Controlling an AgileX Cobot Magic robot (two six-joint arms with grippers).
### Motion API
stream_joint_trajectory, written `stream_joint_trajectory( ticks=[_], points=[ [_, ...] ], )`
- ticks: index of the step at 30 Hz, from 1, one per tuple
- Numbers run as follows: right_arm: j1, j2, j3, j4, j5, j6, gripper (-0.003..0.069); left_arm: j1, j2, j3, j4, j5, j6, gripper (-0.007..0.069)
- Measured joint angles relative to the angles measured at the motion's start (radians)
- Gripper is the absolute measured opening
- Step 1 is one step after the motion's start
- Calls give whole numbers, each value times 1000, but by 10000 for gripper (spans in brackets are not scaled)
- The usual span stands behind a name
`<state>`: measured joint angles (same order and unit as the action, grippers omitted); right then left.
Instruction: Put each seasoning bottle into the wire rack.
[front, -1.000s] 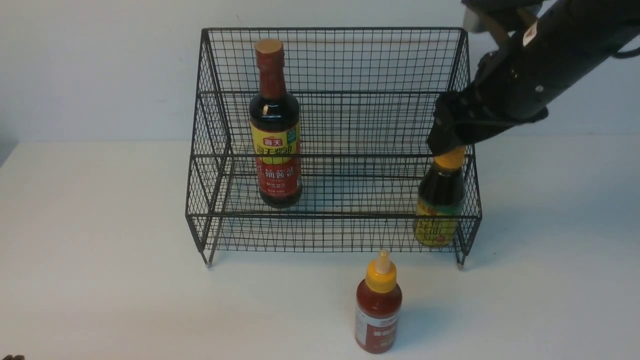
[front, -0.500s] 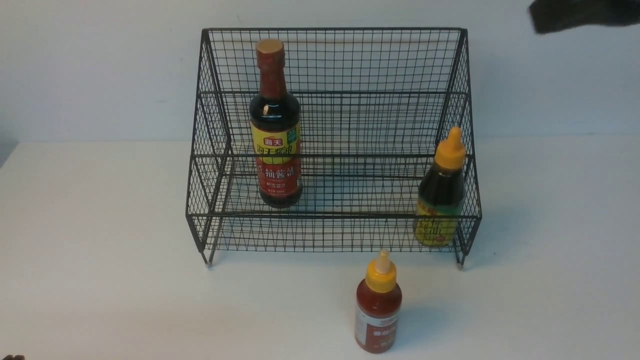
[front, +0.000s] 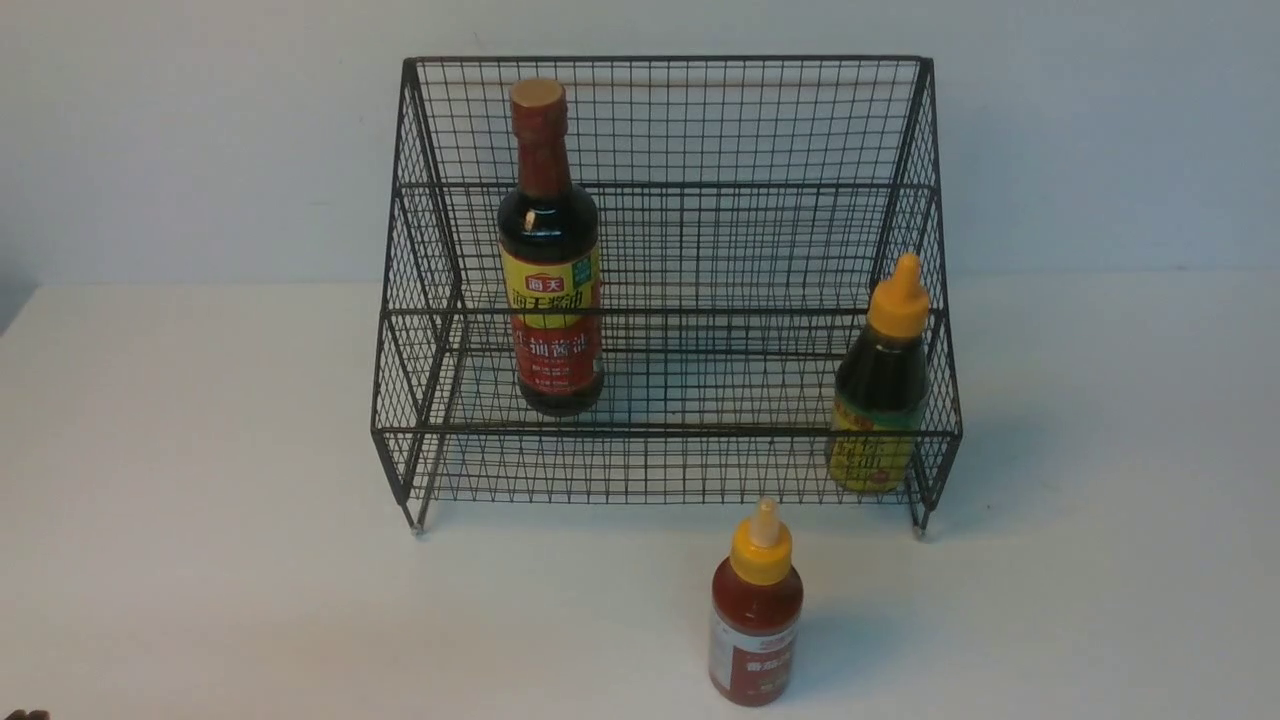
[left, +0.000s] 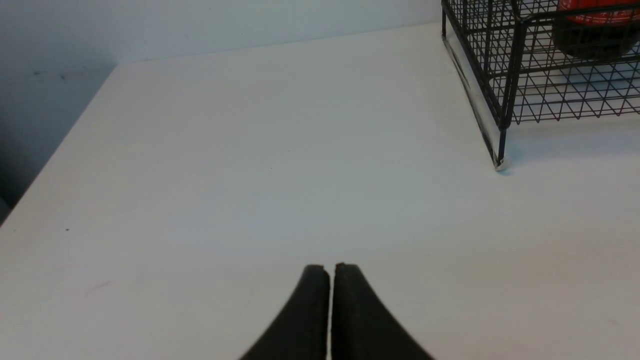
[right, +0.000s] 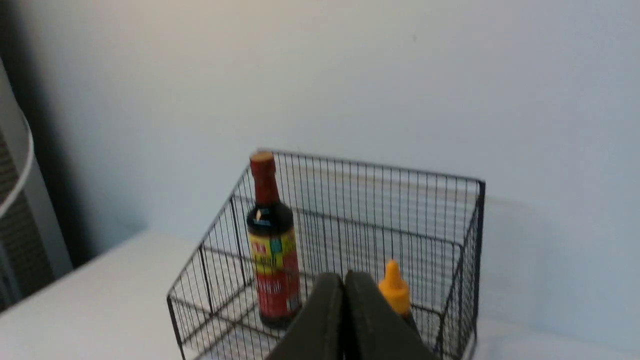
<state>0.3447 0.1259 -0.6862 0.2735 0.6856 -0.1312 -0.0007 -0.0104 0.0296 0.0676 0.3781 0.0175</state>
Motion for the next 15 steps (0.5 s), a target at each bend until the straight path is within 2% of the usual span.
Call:
stream_joint_trajectory(
  ticks=[3,7,15],
  points=[
    [0,-125,174,93,-158,-66,-15,0,0,0,0,0,0,-5],
    [0,-139,303,191,-329,-115,-15,0,0,0,0,0,0,-5],
    [0,-139,391,231,-404,-122,-15,0,0,0,0,0,0,-5]
  ],
)
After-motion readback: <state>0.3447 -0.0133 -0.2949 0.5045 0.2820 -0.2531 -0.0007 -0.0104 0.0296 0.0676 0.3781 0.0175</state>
